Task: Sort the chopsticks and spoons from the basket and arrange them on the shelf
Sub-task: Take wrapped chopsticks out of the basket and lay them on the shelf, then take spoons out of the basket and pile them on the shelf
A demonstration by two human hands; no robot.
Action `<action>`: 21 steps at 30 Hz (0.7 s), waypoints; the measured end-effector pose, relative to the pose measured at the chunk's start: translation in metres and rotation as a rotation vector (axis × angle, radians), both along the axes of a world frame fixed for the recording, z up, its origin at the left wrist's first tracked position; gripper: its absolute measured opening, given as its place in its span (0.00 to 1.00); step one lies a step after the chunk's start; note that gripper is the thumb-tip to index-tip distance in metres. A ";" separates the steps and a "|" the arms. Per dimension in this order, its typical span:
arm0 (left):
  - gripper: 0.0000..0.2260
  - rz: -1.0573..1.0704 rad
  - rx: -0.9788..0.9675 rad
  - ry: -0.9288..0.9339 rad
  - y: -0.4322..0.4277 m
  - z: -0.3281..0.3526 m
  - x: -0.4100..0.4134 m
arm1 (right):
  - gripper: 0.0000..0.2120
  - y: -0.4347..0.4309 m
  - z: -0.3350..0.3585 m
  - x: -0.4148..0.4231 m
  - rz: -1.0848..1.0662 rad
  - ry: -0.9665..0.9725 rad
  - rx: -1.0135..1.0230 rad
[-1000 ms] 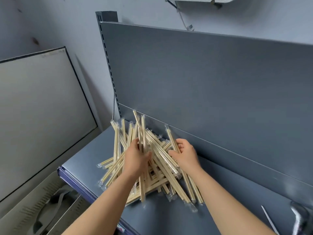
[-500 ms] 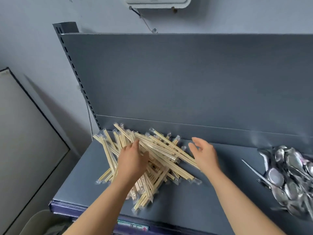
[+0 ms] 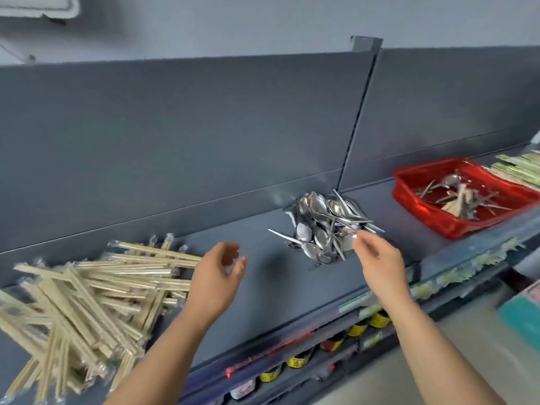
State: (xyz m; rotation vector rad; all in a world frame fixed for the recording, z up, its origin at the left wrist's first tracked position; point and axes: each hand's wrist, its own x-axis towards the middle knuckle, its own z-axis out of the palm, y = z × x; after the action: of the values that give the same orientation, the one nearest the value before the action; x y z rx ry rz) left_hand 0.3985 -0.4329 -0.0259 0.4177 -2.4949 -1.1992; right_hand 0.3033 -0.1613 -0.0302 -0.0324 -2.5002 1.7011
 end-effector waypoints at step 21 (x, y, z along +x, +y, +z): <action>0.02 -0.423 0.064 0.015 0.385 0.025 -0.240 | 0.14 0.415 0.012 -0.112 -0.317 -0.008 0.150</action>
State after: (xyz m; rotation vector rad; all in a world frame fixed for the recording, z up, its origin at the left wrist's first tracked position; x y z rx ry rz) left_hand 0.1580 -0.0476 -0.0009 -0.1143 -2.6158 -1.4271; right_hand 0.1918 0.2534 -0.0184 -0.3999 -2.4594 1.3898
